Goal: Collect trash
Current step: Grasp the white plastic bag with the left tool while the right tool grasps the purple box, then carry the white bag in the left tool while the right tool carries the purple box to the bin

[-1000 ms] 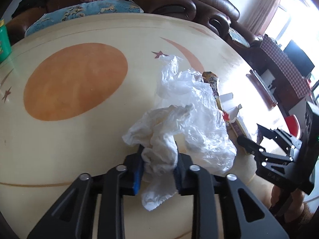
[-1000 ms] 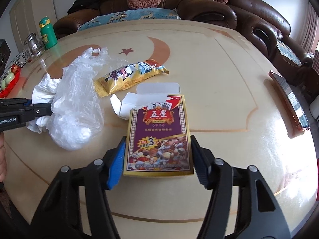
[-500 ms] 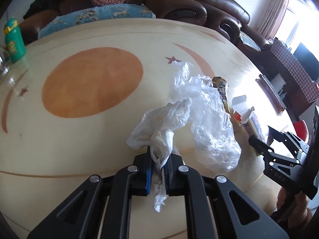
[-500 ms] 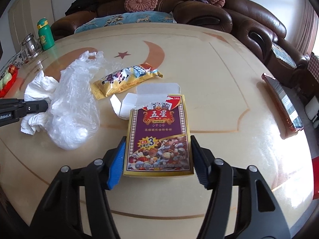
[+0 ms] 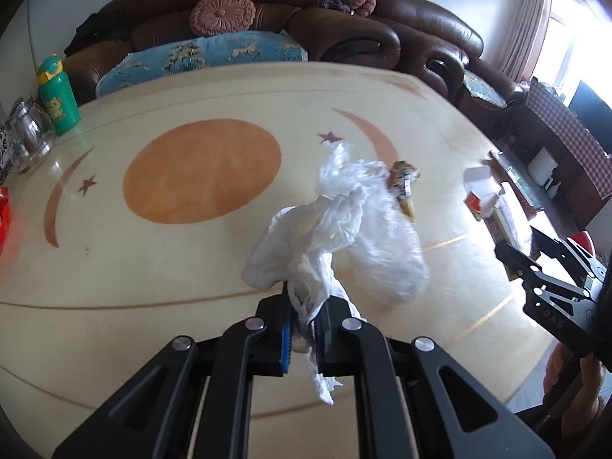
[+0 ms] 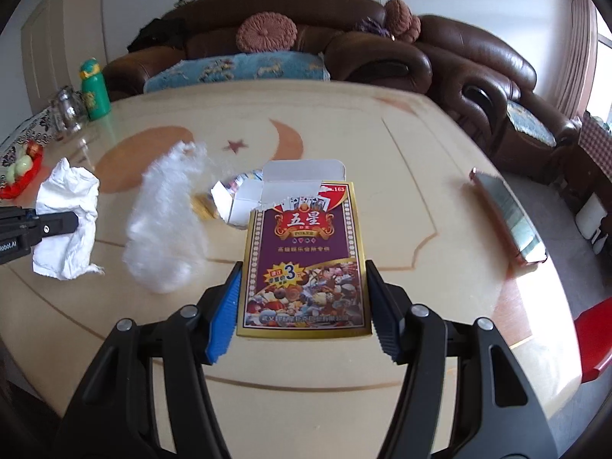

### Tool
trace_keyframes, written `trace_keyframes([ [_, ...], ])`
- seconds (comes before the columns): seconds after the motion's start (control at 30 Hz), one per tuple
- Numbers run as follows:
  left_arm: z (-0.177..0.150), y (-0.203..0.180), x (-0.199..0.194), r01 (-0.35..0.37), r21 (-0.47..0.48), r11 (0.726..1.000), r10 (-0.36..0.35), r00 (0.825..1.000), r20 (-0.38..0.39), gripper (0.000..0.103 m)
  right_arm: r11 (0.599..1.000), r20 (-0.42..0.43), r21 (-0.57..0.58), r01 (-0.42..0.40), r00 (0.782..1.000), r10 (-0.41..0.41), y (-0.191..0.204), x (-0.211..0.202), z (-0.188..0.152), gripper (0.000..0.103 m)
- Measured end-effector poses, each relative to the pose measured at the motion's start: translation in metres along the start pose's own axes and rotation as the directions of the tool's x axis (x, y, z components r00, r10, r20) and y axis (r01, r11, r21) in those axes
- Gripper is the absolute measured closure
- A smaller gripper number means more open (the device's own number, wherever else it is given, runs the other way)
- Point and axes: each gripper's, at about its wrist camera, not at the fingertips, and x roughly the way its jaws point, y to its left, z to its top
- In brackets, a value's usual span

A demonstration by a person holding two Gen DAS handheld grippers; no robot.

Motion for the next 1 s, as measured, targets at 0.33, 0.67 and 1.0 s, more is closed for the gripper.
trace_keyframes([
  [0.33,-0.030,-0.030,-0.076,-0.002,-0.001,1.000,0.002,0.999,0.052,0.094,1.000,0.083,-0.013,-0.028,0.996,0.029,0.018,-0.076,0.002,0.043],
  [0.67,-0.078,-0.065,-0.148,0.019,-0.005,1.000,-0.018,0.995,0.096,0.094,0.999,0.154,-0.048,-0.019,0.988,0.027,0.032,-0.175,-0.017,0.043],
  [1.0,-0.123,-0.092,-0.198,0.018,0.005,1.000,-0.019,0.994,0.107,0.094,0.998,0.153,-0.063,-0.016,0.988,0.026,0.044,-0.237,-0.062,0.043],
])
